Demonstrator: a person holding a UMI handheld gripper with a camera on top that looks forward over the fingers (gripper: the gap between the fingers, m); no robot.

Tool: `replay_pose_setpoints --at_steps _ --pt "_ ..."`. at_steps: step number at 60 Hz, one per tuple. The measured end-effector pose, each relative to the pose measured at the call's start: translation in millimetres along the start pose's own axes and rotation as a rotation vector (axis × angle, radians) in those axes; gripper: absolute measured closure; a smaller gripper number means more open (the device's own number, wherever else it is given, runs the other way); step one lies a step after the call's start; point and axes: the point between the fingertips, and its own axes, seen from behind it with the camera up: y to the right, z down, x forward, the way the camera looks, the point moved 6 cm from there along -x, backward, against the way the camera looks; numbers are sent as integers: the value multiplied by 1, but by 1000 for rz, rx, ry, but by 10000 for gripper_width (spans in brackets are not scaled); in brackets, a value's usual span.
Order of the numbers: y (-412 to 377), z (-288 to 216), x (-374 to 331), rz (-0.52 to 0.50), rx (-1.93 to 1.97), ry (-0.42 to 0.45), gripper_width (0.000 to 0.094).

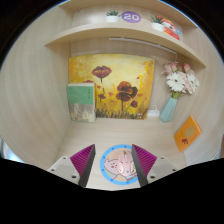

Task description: Arrange mouse

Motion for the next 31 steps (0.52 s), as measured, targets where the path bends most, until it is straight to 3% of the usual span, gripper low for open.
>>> replay_pose_setpoints --at_steps 31 --pt "-50 19 -36 -8 6 32 221"
